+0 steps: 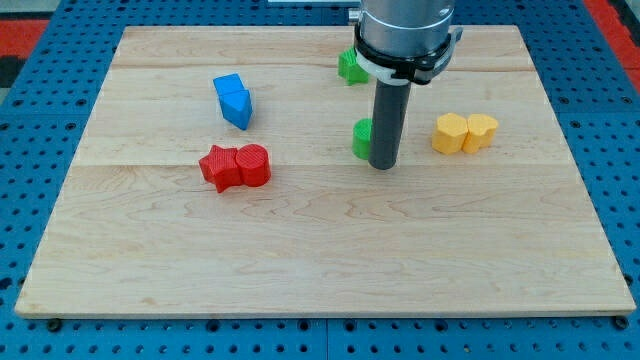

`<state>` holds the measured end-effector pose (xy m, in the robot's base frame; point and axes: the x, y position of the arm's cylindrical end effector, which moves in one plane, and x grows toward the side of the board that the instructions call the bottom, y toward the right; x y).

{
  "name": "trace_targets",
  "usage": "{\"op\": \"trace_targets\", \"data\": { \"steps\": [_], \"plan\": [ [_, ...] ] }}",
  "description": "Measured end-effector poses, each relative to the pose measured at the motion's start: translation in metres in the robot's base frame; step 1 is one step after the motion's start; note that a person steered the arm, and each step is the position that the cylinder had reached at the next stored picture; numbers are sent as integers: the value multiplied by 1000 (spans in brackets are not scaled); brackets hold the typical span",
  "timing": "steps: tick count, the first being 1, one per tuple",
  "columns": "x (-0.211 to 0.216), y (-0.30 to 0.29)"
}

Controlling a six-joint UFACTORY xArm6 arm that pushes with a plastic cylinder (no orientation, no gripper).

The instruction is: Slide the green circle to the bottom the green star

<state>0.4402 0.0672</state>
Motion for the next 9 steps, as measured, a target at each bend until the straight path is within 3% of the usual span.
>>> {"op": "trace_targets", "data": {
  "steps": [5, 9],
  "plan": [
    [-10, -36],
    [-93, -22]
  ]
}}
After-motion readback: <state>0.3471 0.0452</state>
